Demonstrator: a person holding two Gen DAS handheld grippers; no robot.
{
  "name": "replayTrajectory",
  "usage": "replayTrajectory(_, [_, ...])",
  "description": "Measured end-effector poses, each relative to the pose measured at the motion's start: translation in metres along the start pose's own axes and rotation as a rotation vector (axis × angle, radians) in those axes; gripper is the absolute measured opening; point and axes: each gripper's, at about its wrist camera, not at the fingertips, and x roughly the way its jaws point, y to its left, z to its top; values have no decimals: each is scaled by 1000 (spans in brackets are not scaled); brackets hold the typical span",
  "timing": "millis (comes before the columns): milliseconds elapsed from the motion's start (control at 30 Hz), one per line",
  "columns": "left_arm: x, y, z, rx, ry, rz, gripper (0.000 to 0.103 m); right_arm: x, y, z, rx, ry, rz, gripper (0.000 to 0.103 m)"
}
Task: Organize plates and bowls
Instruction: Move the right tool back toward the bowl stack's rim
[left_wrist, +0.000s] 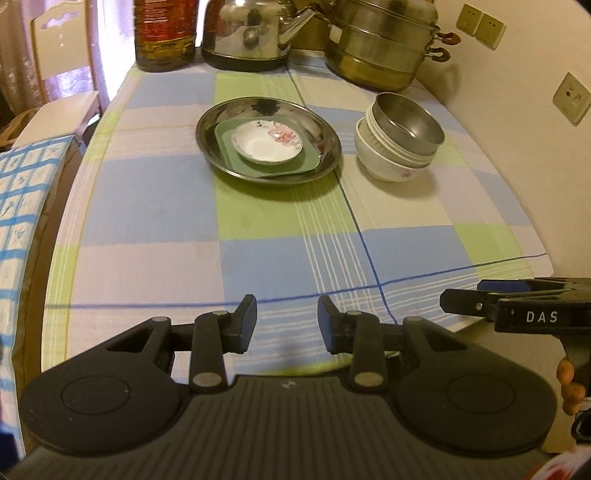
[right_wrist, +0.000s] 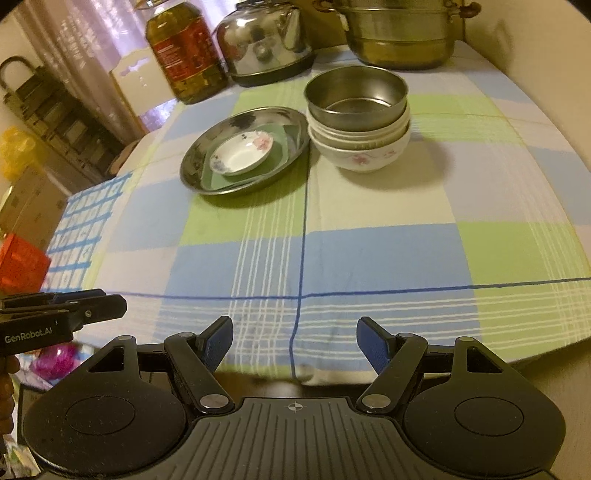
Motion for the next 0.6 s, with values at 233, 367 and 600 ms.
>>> replayTrajectory(233, [16, 13, 31, 78, 4, -67, 32, 3, 0, 17, 105, -41, -52, 74])
replayTrajectory(367, [26, 17, 52, 143, -4, -100, 31, 1, 0, 28, 163, -83, -88, 74])
replayTrajectory(600, [47, 8, 85, 228, -28, -157, 27, -4, -11, 41, 276, -166, -132, 74])
